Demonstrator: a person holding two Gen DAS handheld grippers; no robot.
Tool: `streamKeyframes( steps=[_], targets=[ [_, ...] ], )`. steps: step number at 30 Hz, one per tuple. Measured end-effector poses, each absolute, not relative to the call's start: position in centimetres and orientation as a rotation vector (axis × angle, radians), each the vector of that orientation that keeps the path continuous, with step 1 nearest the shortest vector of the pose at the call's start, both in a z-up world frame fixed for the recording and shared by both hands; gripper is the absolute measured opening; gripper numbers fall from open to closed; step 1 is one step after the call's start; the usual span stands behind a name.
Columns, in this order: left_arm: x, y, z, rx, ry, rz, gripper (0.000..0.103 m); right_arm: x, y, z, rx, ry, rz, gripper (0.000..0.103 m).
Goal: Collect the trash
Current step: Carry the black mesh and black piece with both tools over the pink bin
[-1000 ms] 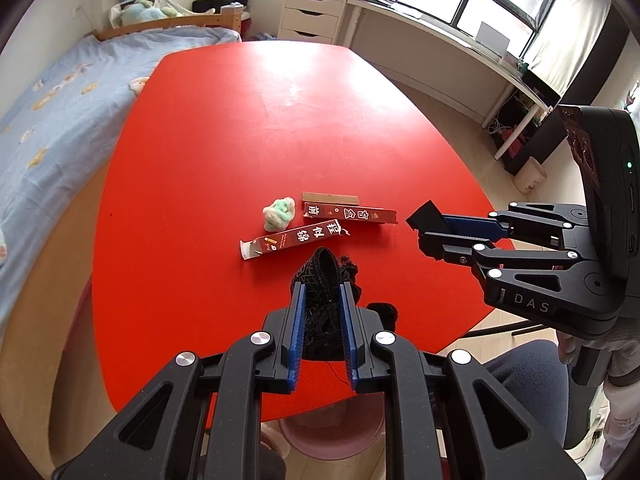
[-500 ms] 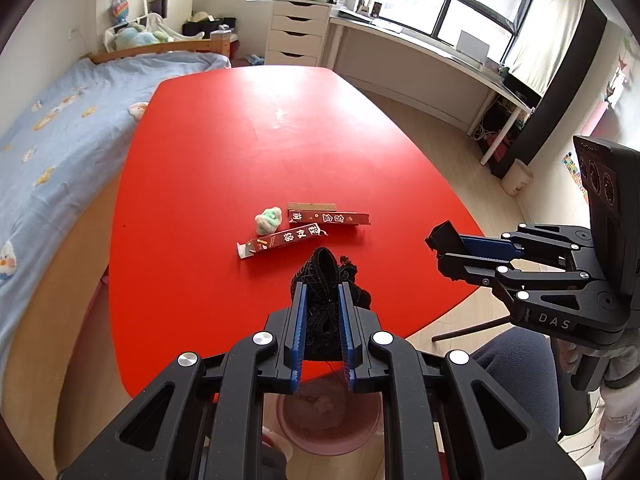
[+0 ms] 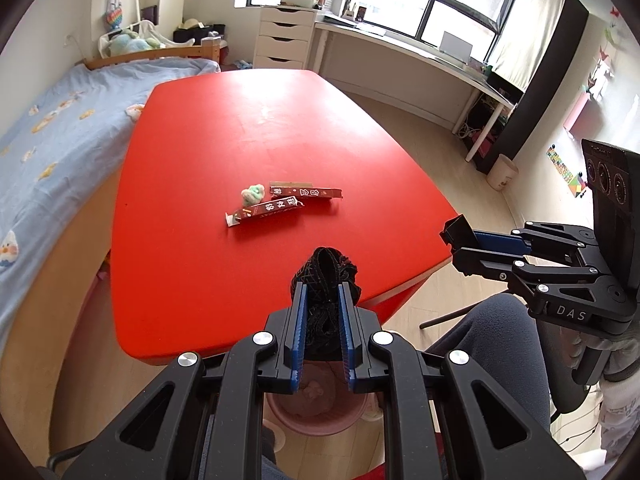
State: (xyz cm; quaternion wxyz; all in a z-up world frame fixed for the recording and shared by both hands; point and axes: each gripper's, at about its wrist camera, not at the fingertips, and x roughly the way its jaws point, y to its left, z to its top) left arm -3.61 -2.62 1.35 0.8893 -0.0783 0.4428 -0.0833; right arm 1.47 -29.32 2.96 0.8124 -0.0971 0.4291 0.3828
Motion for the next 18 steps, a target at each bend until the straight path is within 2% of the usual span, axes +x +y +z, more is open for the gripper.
streamKeyframes(
  steps=[18],
  targets=[
    [-7.4, -4.1, -0.7, -0.169, 0.957, -0.233, 0.015, -3.5, -30.5, 1.5, -0.198, 0.966, 0.847, 0.025]
  ],
)
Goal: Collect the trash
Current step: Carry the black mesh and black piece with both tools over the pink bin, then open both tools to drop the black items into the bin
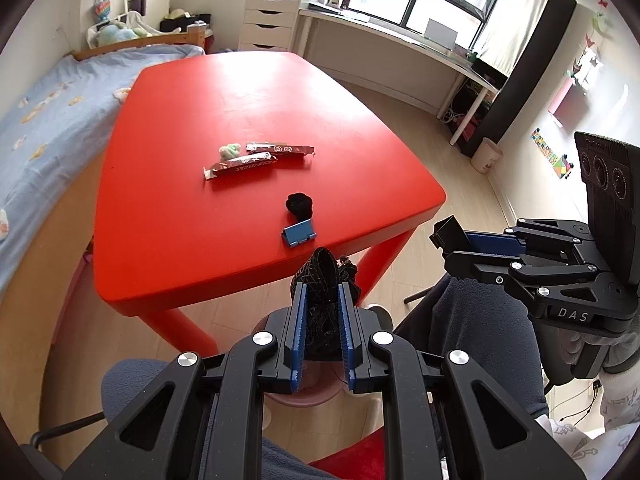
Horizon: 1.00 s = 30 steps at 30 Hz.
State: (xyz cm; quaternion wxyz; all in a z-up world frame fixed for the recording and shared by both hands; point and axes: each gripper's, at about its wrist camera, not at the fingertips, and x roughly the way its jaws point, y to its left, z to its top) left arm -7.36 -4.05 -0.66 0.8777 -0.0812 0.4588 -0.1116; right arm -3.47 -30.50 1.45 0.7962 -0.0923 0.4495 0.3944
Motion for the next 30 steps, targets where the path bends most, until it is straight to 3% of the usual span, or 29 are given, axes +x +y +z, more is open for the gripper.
streamKeyframes(
  steps=[19, 22, 23, 24, 25, 26, 27, 30],
  targets=[
    [-7.7, -4.5, -0.8, -0.172, 0.967, -0.26, 0.015, -3.5, -30.4, 1.0, -0.187, 0.981, 0.862, 0.025],
    [-7.6, -4.5, -1.0, -0.174, 0.975, -0.268, 0.019, -3.3, -30.6, 0.8, -0.177, 0.985, 0.867, 0.033],
    [-7.6, -4.5, -1.1, -0.172, 0.978, -0.263, 0.027, -3.3, -30.6, 0.8, -0.178, 0.984, 0.864, 0.055],
    [-7.5, -4.4, -1.2, -0.177, 0.978, -0.258, 0.05, -3.2, -30.7, 0.7, -0.175, 0.982, 0.861, 0.076],
    [-7.5, -4.1, -1.2, -0.19, 0.975, -0.256, 0.062, -3.1, -30.8, 0.7, -0.165, 0.977, 0.857, 0.081],
    [-7.6, -3.9, -1.2, -0.202, 0.968, -0.248, 0.081, -3.1, -30.9, 0.8, -0.157, 0.975, 0.854, 0.084],
    [-7.6, -3.7, -1.2, -0.204, 0.959, -0.234, 0.089, -3.0, -30.9, 0.8, -0.157, 0.976, 0.846, 0.091],
    [-7.6, -3.2, -1.3, -0.206, 0.96, -0.199, 0.093, -2.7, -31.2, 0.7, -0.149, 0.978, 0.827, 0.097]
  ],
)
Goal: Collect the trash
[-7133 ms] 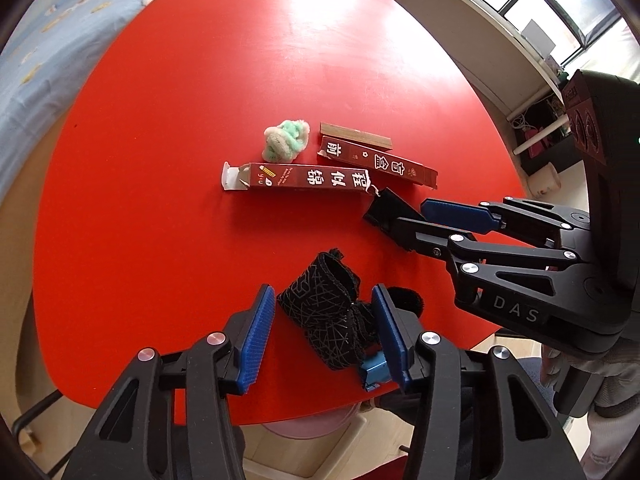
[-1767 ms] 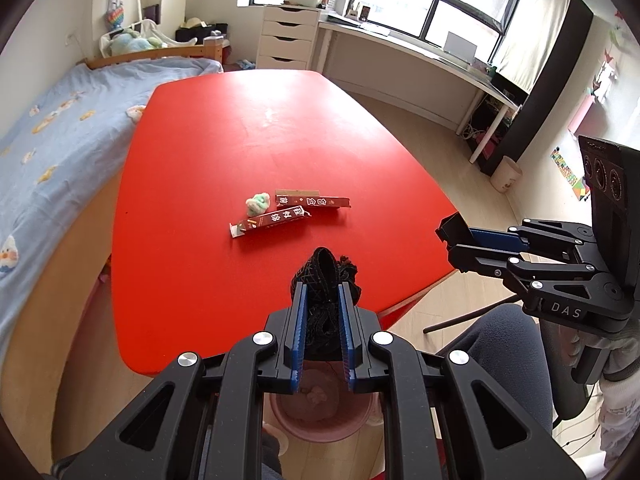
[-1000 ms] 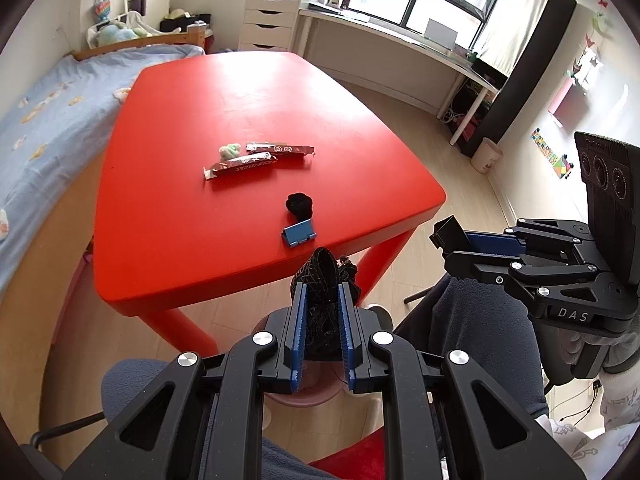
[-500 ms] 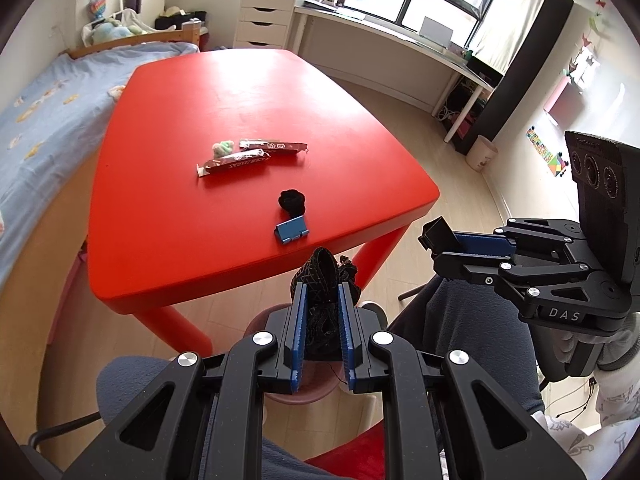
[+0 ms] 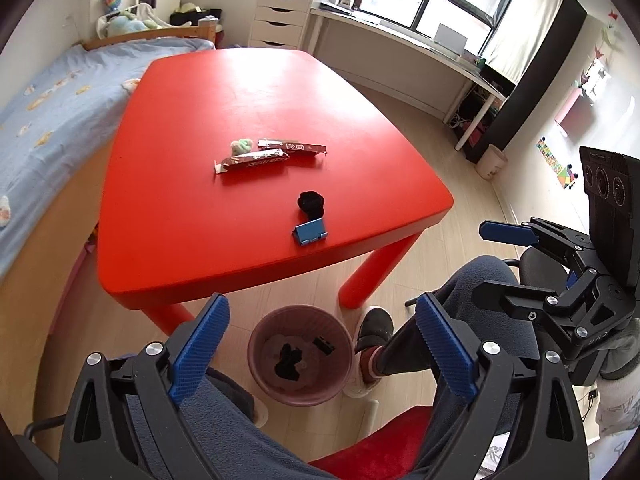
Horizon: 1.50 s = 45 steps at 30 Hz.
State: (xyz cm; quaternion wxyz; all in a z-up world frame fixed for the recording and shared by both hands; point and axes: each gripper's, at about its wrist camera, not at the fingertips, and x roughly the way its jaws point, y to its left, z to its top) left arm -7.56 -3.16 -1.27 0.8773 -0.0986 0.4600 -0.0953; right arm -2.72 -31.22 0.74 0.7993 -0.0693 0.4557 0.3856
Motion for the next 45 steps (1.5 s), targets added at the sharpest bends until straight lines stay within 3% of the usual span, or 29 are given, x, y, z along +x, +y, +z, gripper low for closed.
streamKeyframes(
  steps=[29, 45],
  targets=[
    [-7.1, -1.8, -1.5, -0.249, 0.967, -0.159, 0.095, -1.7, -31.5, 0.5, -0.12, 1.009, 0.808, 0.1],
    [-4.4, -2.1, -1.6, -0.227, 0.974, -0.168, 0.095, 3.5, -29.8, 1.3, -0.076, 1.021, 0.765, 0.1]
  ],
)
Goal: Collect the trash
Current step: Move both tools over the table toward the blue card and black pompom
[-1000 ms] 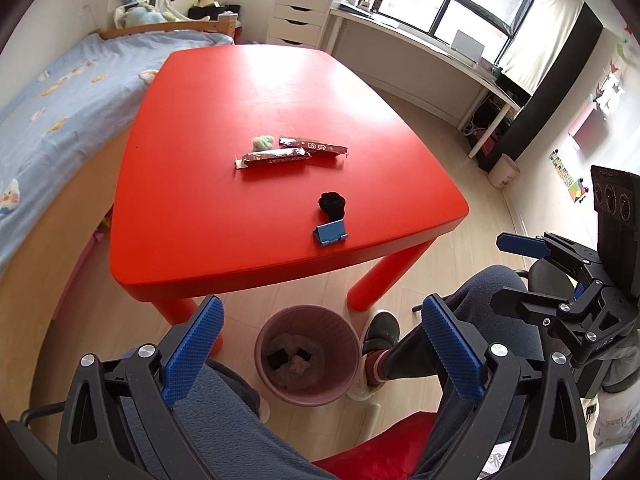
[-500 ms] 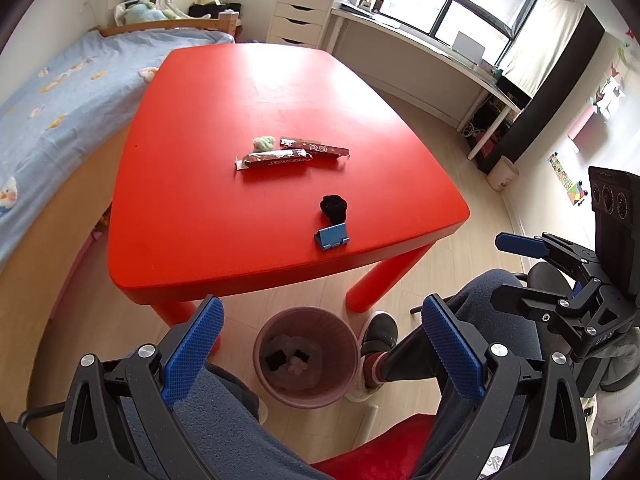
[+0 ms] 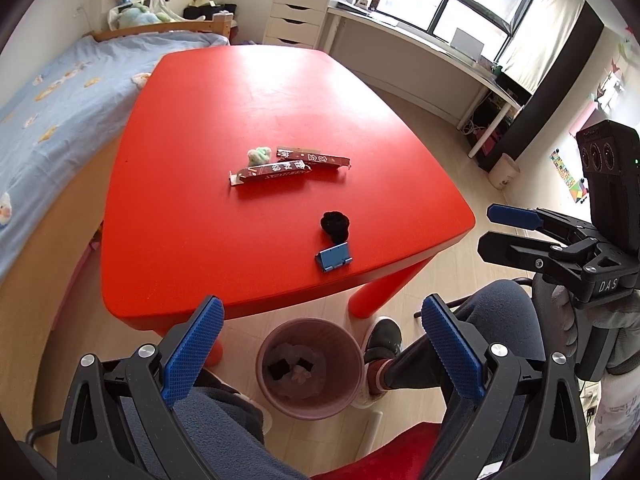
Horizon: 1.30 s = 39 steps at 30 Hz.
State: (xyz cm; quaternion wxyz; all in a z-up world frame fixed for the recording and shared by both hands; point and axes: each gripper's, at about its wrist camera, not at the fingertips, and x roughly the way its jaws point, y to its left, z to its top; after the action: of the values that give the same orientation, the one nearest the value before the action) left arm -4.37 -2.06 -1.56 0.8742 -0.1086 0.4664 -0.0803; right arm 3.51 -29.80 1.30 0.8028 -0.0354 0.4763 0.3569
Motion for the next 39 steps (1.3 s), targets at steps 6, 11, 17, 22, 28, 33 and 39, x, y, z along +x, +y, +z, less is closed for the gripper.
streamKeyframes(
  steps=[6, 11, 17, 22, 28, 33, 39],
  targets=[
    [-2.6, -2.9, -2.5, -0.223, 0.997, -0.165, 0.095, 6.8, -27.5, 0.6, -0.098, 1.055, 0.733, 0.1],
    [-1.0, -3.8, -4.0, -0.248, 1.027, -0.159, 0.095, 9.5, -24.6, -1.4, -0.143, 1.125, 0.692, 0.1],
    [0.5, -4.4, -6.1, -0.308, 1.049, -0.113, 0.095, 11.3, -22.1, -4.5, -0.204, 1.189, 0.662, 0.1],
    [1.4, -4.6, -7.6, -0.338, 1.057, -0.061, 0.095, 11.9, -21.5, -6.5, -0.23, 1.224, 0.642, 0.1],
    [2.0, -4.9, -8.5, -0.325, 1.053, 0.001, 0.095, 12.4, -21.5, -7.4, -0.237, 1.233, 0.629, 0.1],
    [2.6, -5.1, -9.0, -0.304, 1.057, 0.032, 0.086, 12.5, -21.3, -7.4, -0.241, 1.23, 0.627, 0.1],
    [2.9, -5.2, -9.1, -0.28, 1.042, 0.053, 0.082, 12.6, -21.1, -7.6, -0.238, 1.23, 0.637, 0.1]
  ],
)
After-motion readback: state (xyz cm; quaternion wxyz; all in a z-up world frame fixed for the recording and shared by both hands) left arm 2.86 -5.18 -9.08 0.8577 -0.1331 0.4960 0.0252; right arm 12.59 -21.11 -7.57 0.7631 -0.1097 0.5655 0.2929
